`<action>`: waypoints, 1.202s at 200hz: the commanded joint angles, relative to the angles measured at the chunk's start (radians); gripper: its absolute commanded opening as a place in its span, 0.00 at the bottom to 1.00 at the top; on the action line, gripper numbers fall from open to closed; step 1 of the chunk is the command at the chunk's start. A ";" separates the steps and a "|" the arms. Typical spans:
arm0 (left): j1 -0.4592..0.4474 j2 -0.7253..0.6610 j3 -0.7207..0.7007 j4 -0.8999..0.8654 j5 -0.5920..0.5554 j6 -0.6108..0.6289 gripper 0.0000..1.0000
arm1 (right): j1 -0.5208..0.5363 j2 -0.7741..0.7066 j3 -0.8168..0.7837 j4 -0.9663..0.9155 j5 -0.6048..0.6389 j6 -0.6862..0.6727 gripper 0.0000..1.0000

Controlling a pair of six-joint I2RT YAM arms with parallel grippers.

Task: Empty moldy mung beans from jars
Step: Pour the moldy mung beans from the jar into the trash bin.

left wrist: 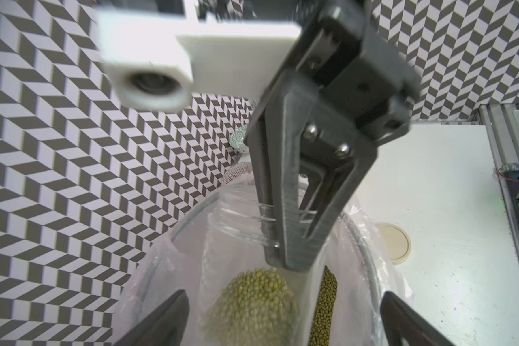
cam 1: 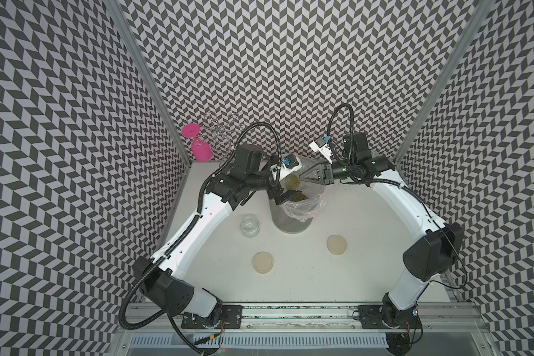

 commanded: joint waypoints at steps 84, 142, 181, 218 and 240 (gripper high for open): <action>0.048 -0.115 -0.084 0.214 -0.029 -1.046 0.99 | -0.016 -0.180 -0.308 0.824 0.043 0.440 0.00; 0.058 -0.187 -0.328 0.533 0.031 -1.631 1.00 | 0.057 -0.271 -0.417 1.021 0.165 0.479 0.00; 0.058 -0.187 -0.401 0.799 0.101 -1.846 1.00 | 0.120 -0.296 -0.446 1.081 0.222 0.465 0.00; 0.059 -0.174 -0.461 0.957 0.106 -1.967 1.00 | 0.173 -0.314 -0.480 1.121 0.258 0.436 0.00; 0.059 -0.154 -0.487 1.078 0.126 -2.041 1.00 | 0.197 -0.306 -0.481 1.096 0.259 0.401 0.00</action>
